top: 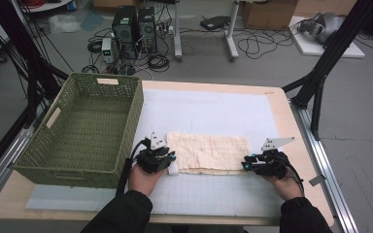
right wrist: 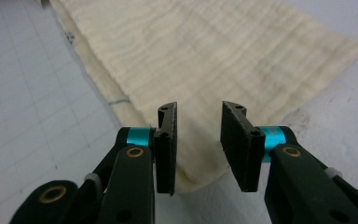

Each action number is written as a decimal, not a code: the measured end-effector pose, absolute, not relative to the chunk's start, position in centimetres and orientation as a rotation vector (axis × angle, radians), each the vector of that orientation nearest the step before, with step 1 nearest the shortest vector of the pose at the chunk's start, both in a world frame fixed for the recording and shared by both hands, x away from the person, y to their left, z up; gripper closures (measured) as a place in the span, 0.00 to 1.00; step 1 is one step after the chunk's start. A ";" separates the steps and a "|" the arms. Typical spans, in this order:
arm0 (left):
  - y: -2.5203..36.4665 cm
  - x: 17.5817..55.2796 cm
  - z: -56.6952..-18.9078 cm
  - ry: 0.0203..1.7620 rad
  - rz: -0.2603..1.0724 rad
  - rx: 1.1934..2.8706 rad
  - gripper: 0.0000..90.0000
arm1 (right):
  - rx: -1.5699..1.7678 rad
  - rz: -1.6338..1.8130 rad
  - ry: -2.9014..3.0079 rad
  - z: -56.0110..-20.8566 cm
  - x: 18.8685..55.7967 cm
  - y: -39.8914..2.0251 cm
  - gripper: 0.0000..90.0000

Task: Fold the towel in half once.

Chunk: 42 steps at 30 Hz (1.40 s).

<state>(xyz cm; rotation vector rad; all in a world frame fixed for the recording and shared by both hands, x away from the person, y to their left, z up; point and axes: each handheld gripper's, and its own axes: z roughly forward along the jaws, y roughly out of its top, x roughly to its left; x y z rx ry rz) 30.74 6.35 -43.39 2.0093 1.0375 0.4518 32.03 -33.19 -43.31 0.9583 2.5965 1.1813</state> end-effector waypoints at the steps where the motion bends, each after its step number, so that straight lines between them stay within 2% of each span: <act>1: 6.4 30.6 -43.6 1.035 0.435 2.023 0.79 | 0.960 1.168 2.605 -43.6 32.0 -33.2 0.74; 5: 6.4 30.3 -44.5 1.023 0.440 2.063 0.95 | 0.948 1.136 2.629 -44.0 31.9 -32.9 0.87; 7: 6.4 30.5 -44.5 1.021 0.431 2.069 0.98 | 0.938 1.139 2.637 -44.0 32.0 -32.9 0.94; 10: 6.5 30.6 -44.4 1.024 0.431 2.061 0.99 | 0.918 1.144 2.640 -44.0 32.0 -32.8 0.98; 23: 7.6 30.9 -43.1 1.072 0.433 1.960 0.99 | 0.901 1.262 2.567 -42.1 31.1 -33.3 0.99; 33: 7.6 30.6 -43.6 1.072 0.416 2.014 0.98 | 0.895 1.187 2.662 -43.3 30.2 -32.9 0.99; 34: 7.6 30.4 -43.6 1.071 0.421 2.004 0.90 | 0.908 1.170 2.680 -43.8 30.2 -32.8 0.94; 37: 7.7 30.2 -43.4 1.062 0.403 1.989 0.82 | 0.916 1.212 2.625 -43.4 30.2 -32.8 0.81; 39: 7.5 30.1 -43.4 1.048 0.387 1.995 0.82 | 0.914 1.232 2.616 -43.3 30.2 -32.7 0.82; 42: 7.3 30.1 -44.0 1.044 0.383 2.039 0.89 | 0.911 1.196 2.645 -43.8 30.3 -32.4 0.83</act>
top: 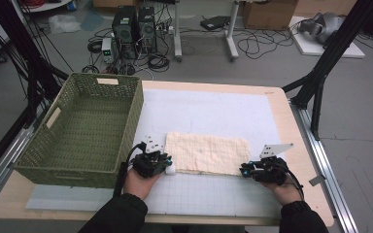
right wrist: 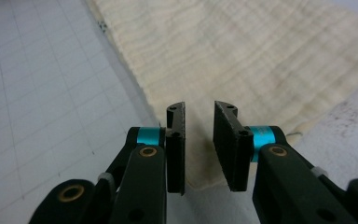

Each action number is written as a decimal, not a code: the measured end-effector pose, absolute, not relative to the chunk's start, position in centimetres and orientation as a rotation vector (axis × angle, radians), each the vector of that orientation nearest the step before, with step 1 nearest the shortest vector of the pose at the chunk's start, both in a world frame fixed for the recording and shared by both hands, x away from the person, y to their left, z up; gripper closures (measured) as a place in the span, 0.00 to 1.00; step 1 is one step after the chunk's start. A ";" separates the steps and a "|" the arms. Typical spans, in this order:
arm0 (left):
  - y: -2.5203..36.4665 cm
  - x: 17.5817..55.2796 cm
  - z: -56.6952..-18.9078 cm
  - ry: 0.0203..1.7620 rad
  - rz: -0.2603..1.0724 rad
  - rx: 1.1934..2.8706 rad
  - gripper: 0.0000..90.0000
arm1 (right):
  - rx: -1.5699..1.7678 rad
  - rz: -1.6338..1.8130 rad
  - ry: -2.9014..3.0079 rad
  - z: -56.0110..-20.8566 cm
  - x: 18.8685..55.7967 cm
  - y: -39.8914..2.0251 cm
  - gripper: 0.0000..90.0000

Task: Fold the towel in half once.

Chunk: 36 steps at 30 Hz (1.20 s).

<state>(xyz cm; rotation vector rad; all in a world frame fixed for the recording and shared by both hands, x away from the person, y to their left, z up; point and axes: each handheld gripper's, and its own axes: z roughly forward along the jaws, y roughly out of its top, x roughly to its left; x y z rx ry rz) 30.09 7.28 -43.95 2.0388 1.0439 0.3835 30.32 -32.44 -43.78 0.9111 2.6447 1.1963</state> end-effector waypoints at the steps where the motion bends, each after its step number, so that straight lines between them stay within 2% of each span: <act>1: 7.2 30.1 -44.2 1.043 0.381 2.054 0.91 | 0.916 1.192 2.655 -44.0 30.4 -32.4 0.84; 4: 7.3 29.9 -44.5 1.049 0.393 2.041 0.96 | 0.929 1.204 2.660 -44.2 30.4 -32.6 0.87; 10: 7.1 29.4 -44.6 1.023 0.436 2.046 0.94 | 0.936 1.211 2.628 -44.2 29.3 -33.1 0.86; 13: 7.1 29.5 -44.5 1.029 0.415 2.026 0.91 | 0.935 1.224 2.606 -44.0 29.2 -33.2 0.79; 36: 6.5 30.7 -43.9 1.030 0.365 1.913 0.74 | 1.002 1.314 2.495 -43.2 30.6 -33.0 0.51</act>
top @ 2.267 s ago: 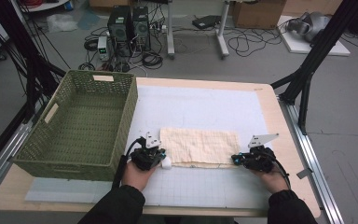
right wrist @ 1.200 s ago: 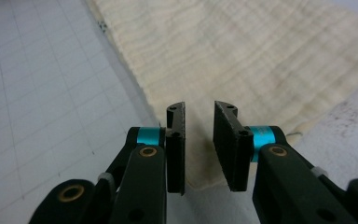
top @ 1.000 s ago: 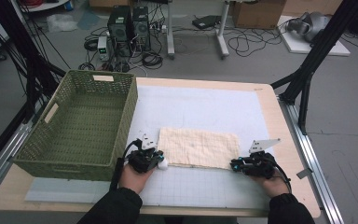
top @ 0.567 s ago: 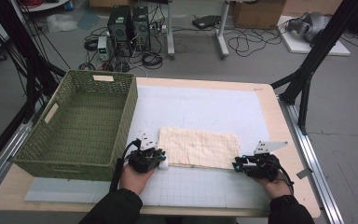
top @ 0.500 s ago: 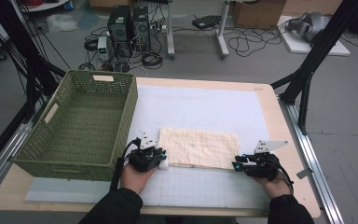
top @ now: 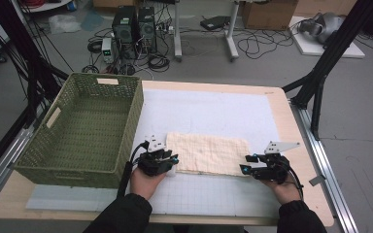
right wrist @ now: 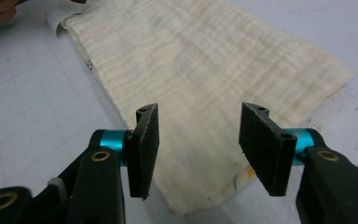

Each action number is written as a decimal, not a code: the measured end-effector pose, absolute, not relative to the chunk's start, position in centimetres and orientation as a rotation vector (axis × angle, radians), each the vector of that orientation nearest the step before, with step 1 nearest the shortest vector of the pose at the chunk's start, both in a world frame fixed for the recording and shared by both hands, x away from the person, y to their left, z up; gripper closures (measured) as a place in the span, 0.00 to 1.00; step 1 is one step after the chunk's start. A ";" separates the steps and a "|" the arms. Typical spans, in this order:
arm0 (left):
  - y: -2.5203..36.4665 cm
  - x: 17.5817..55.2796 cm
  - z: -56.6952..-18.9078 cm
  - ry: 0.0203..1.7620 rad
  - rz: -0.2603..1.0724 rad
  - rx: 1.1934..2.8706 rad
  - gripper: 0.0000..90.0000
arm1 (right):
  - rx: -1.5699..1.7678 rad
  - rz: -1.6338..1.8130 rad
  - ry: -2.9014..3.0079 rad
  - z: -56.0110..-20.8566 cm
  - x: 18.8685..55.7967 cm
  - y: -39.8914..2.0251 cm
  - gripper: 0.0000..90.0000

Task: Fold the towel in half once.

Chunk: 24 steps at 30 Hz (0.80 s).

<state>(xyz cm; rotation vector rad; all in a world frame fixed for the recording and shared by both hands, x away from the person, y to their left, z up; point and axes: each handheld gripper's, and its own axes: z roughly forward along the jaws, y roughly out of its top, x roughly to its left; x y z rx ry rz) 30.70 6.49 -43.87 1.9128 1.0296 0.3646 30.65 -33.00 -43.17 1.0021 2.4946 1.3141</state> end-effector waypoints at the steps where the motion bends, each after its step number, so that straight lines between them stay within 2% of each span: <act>1: 6.5 30.7 -43.9 1.031 0.371 1.909 0.72 | 1.007 1.315 2.493 -43.1 30.7 -33.0 0.49; 6: 6.3 30.9 -43.7 1.036 0.365 1.903 0.69 | 1.011 1.320 2.500 -43.1 30.9 -32.8 0.45; 15: 5.5 32.1 -41.7 1.003 0.378 1.915 0.67 | 0.994 1.303 2.502 -42.7 31.6 -32.1 0.44; 24: 5.5 33.1 -41.6 1.028 0.375 1.925 0.67 | 0.985 1.317 2.502 -42.0 33.1 -31.5 0.45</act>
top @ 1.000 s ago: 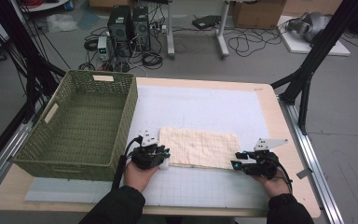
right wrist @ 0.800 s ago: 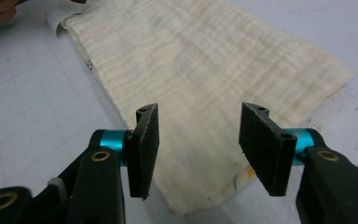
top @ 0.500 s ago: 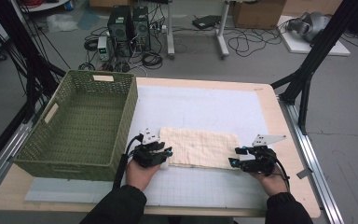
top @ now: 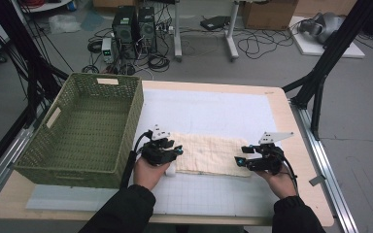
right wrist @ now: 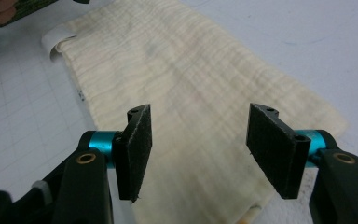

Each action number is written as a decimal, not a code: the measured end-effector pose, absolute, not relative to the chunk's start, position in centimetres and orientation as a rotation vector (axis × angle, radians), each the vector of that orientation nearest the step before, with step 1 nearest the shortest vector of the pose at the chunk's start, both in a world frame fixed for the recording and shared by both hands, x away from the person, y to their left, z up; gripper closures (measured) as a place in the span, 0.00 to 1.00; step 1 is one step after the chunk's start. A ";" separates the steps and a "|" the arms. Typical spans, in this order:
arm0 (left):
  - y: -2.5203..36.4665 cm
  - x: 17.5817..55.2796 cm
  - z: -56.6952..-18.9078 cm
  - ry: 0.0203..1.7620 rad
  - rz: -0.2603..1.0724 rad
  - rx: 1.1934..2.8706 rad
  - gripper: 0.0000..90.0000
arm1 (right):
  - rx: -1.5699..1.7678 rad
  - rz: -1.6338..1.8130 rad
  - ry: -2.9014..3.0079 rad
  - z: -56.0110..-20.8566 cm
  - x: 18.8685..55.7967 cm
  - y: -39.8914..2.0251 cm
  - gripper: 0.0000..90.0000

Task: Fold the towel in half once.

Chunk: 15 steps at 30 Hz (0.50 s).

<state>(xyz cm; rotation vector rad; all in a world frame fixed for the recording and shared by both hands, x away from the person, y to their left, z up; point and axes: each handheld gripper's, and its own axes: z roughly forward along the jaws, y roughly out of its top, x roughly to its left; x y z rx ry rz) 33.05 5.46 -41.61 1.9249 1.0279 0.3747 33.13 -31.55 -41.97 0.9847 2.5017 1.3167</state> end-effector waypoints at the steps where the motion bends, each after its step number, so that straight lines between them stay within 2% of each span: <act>1: 5.5 33.2 -41.4 1.033 0.376 1.918 0.67 | 0.983 1.317 2.504 -42.0 33.3 -31.5 0.45; 15: 5.0 35.6 -38.9 1.040 0.405 1.904 0.67 | 1.043 1.329 2.496 -41.3 35.7 -32.1 0.45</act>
